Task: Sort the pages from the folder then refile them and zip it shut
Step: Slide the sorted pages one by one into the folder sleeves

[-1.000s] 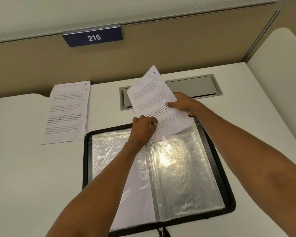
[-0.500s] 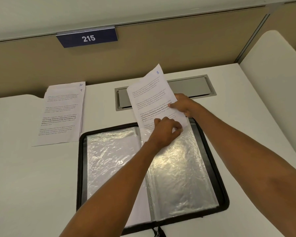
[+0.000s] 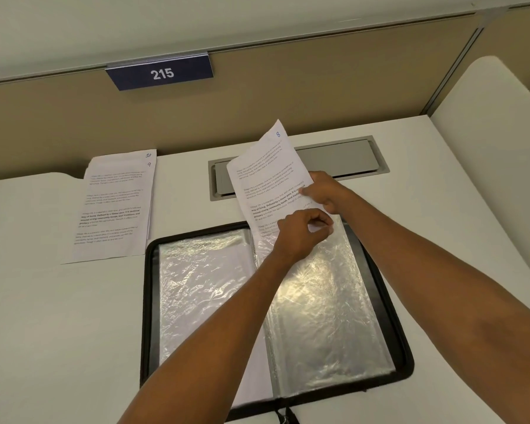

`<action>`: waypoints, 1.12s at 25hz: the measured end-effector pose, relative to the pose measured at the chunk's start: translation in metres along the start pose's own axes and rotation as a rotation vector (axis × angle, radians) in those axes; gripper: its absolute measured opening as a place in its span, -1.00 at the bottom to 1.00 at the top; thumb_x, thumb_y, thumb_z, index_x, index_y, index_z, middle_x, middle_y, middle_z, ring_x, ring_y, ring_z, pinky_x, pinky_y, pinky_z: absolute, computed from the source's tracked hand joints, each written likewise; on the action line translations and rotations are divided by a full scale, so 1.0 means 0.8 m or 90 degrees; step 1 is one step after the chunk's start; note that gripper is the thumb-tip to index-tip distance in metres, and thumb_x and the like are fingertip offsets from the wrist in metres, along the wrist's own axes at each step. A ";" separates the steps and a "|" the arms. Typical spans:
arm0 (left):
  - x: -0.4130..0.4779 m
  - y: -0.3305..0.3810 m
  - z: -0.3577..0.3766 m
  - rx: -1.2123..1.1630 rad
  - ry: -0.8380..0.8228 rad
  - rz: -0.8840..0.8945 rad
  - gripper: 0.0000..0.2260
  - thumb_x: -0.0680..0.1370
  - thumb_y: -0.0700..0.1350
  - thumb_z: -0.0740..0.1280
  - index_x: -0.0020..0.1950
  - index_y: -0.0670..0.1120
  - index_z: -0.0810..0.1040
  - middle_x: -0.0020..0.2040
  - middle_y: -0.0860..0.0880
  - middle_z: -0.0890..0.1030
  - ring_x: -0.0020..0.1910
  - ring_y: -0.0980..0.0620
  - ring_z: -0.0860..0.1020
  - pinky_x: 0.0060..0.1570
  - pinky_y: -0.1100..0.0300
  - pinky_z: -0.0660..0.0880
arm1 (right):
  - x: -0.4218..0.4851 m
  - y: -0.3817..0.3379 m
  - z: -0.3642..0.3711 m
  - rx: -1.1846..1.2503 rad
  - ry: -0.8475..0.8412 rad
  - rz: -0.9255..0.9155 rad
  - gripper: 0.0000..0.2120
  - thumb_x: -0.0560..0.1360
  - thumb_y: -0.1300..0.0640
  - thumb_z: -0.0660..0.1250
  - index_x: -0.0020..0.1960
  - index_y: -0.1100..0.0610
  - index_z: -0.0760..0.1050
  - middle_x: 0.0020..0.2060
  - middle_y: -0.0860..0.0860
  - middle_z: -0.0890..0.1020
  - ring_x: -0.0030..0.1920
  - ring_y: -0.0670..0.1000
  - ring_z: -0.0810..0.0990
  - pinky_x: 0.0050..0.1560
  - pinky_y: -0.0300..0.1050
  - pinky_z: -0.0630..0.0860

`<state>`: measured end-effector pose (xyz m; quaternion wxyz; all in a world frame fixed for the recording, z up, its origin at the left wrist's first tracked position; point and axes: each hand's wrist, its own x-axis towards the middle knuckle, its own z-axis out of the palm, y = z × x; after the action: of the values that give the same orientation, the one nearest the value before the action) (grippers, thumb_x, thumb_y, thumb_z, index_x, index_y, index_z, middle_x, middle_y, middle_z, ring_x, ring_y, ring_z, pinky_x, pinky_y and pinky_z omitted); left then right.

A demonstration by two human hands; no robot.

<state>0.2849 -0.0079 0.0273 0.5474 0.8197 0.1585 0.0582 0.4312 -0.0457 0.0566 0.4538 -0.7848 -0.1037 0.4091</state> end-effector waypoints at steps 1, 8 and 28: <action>0.001 0.004 0.000 -0.001 -0.002 0.007 -0.91 0.53 -0.09 0.53 0.02 -0.04 0.73 -0.02 0.13 0.75 0.00 0.22 0.68 0.20 0.13 0.55 | -0.001 0.000 0.001 0.008 0.000 0.004 -0.64 0.64 0.35 0.28 0.42 0.18 0.50 0.29 0.14 0.63 0.07 0.10 0.66 -0.04 -0.09 0.64; 0.010 0.000 0.005 -0.034 0.080 0.008 -0.91 0.51 -0.19 0.54 0.00 -0.12 0.73 -0.07 0.04 0.75 -0.08 0.13 0.69 0.10 0.16 0.61 | -0.010 0.005 -0.021 -0.022 -0.089 0.052 -0.72 0.59 0.35 0.36 0.29 0.23 0.59 0.17 0.13 0.70 0.07 0.12 0.69 0.06 -0.01 0.68; 0.035 0.007 0.008 0.028 0.011 -0.094 -0.90 0.52 -0.15 0.54 0.03 -0.05 0.76 -0.04 0.00 0.76 -0.04 0.04 0.68 0.18 -0.12 0.58 | -0.007 0.012 -0.064 -0.215 -0.158 0.092 -0.74 0.56 0.23 0.46 0.24 0.21 0.63 0.11 0.19 0.71 0.04 0.11 0.68 0.19 0.05 0.64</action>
<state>0.3144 -0.0060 0.0278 0.5306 0.8170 0.2247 0.0214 0.4635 -0.0862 0.0652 0.2689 -0.7988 -0.1691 0.5109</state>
